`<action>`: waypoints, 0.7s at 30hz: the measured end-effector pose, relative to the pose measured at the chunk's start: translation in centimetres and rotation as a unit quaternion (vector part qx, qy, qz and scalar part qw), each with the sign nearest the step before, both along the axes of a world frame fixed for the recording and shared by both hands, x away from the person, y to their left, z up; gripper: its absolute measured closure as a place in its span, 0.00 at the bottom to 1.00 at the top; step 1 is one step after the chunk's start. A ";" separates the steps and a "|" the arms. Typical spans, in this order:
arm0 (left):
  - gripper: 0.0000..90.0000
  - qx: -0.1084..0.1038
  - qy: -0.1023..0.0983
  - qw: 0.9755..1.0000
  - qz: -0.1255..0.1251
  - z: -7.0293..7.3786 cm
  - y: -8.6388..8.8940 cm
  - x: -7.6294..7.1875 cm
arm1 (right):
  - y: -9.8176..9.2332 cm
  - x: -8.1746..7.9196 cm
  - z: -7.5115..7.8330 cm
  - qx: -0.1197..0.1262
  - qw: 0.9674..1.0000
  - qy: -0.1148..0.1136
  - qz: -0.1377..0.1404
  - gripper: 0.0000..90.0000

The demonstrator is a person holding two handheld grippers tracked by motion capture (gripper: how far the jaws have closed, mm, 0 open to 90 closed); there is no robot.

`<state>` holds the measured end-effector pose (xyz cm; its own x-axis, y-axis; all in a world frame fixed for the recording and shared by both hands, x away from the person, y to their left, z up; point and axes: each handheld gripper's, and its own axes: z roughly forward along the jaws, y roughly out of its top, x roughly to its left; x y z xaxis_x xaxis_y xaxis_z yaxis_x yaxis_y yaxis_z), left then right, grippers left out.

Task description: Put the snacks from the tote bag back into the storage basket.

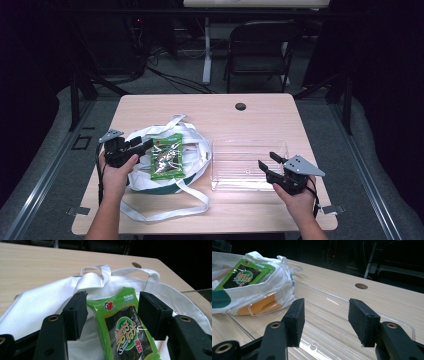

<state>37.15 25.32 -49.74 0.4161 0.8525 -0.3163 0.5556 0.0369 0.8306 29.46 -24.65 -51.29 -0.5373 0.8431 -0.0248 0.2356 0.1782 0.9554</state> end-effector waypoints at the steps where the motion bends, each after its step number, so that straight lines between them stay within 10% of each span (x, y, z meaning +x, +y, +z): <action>1: 0.45 0.002 0.009 1.000 0.000 -0.1 -0.1 0.1 | 0.0 0.0 0.0 0.000 1.000 0.001 0.000 0.52; 21: 0.43 0.007 0.090 0.996 -0.012 -1.1 -0.8 1.0 | 0.0 -0.1 -0.1 -0.002 1.000 0.004 0.001 0.52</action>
